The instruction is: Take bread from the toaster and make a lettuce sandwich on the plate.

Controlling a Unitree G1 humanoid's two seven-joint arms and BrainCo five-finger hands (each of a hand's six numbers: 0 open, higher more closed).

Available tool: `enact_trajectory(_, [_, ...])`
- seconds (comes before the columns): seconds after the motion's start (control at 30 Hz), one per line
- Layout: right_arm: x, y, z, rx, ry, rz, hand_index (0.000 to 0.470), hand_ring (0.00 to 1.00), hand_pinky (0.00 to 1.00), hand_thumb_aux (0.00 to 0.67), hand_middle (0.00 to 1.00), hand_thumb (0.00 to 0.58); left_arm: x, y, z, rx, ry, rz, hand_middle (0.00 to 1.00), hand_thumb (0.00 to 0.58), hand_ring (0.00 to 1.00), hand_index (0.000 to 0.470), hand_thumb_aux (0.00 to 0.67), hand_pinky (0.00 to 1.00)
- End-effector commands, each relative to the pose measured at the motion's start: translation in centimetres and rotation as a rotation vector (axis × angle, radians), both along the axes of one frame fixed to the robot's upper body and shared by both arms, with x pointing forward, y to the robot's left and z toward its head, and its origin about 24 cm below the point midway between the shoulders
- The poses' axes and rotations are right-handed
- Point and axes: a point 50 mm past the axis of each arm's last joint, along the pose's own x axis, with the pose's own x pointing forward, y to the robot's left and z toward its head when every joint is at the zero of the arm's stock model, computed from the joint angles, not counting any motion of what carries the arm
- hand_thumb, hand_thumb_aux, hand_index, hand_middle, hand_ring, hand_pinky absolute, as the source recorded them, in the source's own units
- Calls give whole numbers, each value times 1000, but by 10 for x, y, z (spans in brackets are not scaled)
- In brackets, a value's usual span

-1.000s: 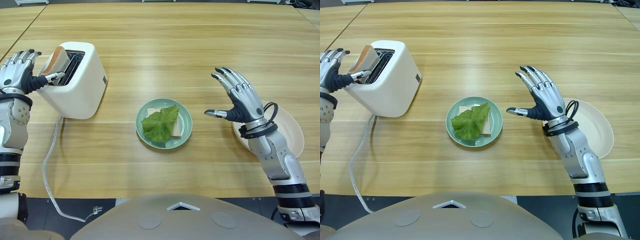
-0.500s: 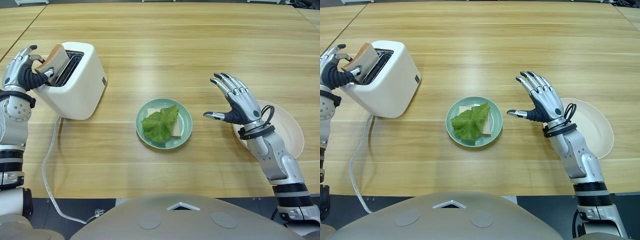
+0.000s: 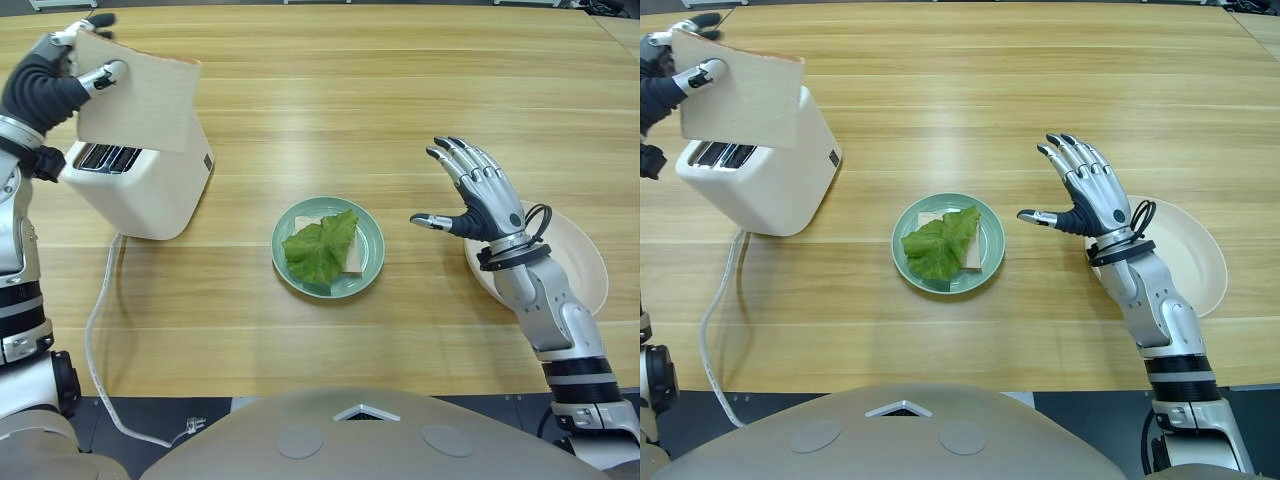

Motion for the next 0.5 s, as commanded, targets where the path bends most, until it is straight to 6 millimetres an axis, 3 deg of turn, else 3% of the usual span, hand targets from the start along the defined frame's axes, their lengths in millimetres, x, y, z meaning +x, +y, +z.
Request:
enact_trajectory(0.03, [4, 4, -4, 6, 19, 14, 0, 0, 0, 0, 0, 0, -1, -16, -31, -215, 167, -136, 0, 580, 0, 470, 670, 0])
enact_trajectory(0.1, [5, 5, -4, 6, 21, 19, 0, 0, 0, 0, 0, 0, -5, -26, -42, -327, 224, -199, 0, 580, 0, 470, 670, 0])
enact_trajectory(0.2, [10, 6, -5, 14, 23, 30, 0, 0, 0, 0, 0, 0, -8, -49, -79, -476, 358, -263, 0, 580, 0, 470, 670, 0])
enact_trajectory(0.5, [17, 9, -17, 27, 61, 55, 0, 0, 0, 0, 0, 0, 0, -129, -141, -618, 531, -215, 0, 580, 0, 470, 670, 0])
